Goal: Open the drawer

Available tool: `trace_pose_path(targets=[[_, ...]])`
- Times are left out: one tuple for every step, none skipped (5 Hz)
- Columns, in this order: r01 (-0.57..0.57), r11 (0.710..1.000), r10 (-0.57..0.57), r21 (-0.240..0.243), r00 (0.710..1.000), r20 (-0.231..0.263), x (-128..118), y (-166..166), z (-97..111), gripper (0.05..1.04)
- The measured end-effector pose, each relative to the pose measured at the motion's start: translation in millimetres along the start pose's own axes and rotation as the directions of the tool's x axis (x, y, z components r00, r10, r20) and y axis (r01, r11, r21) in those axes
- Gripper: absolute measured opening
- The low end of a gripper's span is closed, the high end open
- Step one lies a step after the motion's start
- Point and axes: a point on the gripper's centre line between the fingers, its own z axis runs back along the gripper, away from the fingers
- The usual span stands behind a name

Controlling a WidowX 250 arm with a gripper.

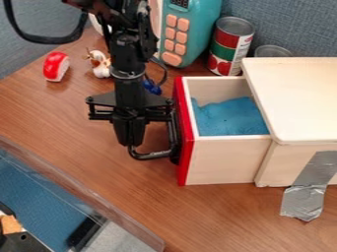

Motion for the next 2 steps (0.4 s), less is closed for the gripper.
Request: trace_pose_path(targets=[[0.029, 0.999, -0.028, 0.034, 0.999, -0.02, -4, 6, 4, 0.446], [0.087, 0.996, -0.086, 0.035, 0.996, -0.018, -8, 7, 17, 0.762]])
